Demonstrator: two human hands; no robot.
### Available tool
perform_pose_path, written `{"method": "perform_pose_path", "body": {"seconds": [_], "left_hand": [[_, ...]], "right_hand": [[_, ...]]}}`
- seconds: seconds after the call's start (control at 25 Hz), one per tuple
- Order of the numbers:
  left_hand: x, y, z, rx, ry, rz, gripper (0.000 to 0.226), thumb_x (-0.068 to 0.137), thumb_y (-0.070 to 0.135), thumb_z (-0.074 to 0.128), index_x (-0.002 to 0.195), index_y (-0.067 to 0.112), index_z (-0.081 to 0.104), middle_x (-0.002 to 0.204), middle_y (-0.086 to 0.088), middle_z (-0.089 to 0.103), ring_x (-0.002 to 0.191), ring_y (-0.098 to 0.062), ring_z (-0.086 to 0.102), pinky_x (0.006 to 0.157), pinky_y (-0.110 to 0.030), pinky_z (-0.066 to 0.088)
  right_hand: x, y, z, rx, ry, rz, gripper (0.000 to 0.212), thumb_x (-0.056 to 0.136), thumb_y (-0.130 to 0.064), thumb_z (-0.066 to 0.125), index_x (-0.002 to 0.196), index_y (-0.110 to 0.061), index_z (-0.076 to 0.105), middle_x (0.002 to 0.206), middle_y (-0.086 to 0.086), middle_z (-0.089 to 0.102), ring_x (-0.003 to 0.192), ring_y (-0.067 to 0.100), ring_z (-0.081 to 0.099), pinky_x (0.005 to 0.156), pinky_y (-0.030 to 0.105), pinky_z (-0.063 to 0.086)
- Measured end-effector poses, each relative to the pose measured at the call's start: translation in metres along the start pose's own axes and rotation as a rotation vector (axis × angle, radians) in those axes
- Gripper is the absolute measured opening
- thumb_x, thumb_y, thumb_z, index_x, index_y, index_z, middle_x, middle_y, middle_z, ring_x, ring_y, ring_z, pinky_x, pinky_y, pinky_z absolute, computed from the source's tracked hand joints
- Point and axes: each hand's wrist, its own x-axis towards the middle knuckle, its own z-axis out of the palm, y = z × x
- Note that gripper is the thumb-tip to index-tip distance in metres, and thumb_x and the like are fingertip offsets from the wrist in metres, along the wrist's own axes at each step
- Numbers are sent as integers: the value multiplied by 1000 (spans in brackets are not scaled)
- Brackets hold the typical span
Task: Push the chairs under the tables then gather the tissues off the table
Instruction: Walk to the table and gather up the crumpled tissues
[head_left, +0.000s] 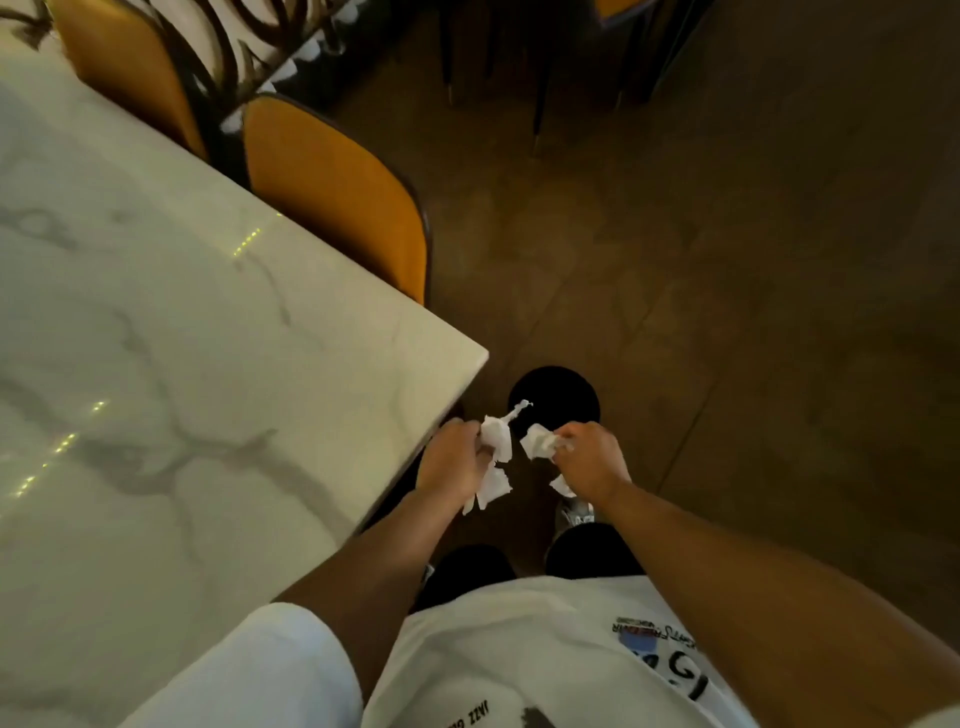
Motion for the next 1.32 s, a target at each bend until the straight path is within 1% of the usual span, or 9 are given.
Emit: {"method": "perform_pose_path", "body": {"seconds": [0.2,0.36,0.64,0.8,0.92,1.0,1.12,1.2,1.32], "left_hand": [[52,49,51,-159,-35,-249,23,95,36,63,100,15,70,94,-1,67,87,-17,66,78,-39,57],[97,53,89,-239,-61,-327,29,94,35,67,106,9,68,93,1,61,85,-14,58,71,-31,46],[202,6,202,-351,-163,-455,36,98,35,60,97,0,66,92,-14,68,83,-27,65,67,-37,49],[241,-19,260,-404,-280,-495,31,98,31,62,110,3,63,98,-11,65,89,-28,65,70,-37,52],[269,-27,288,-560,-333,-628,34,99,29,61,117,0,58,97,-13,63,77,-31,69,63,-40,58],[284,-28,301,-633,-361,-698,37,100,27,59,126,2,51,99,-9,57,76,-30,67,61,-37,61],[298,-29,317,-743,-404,-764,40,100,24,59,135,10,46,117,-7,48,99,-27,55,80,-42,59],[303,-31,323,-753,-398,-760,35,99,22,60,130,12,49,121,-7,51,96,-24,54,94,-49,54],[302,-33,321,-731,-413,-752,51,97,25,63,143,14,43,128,-5,47,109,-26,52,99,-49,51]], "right_hand": [[59,58,-40,82,-86,165,24,96,-19,62,118,-13,69,110,7,67,92,20,59,67,26,42],[112,92,-34,163,-97,273,29,96,-24,65,123,-15,66,112,5,65,92,18,56,69,26,43],[212,149,37,229,-66,338,29,99,-36,60,121,-17,65,103,0,63,99,24,63,82,35,50],[255,188,75,238,-97,395,30,98,-26,61,126,-14,63,105,0,60,94,18,56,77,28,40],[283,211,101,318,-112,481,27,96,-20,65,123,-17,63,98,-3,61,94,21,59,67,29,45],[298,221,115,388,-106,527,25,94,-19,67,118,-19,62,93,-6,60,97,24,61,73,33,52],[314,232,132,481,-87,596,39,93,-19,69,130,-17,60,108,3,62,103,28,62,89,45,57],[318,233,139,514,-76,620,46,92,-19,68,136,-16,57,116,7,63,103,28,63,91,45,57],[317,228,143,480,-76,583,50,93,-20,68,140,-18,54,120,5,58,103,26,61,92,43,56]]}}
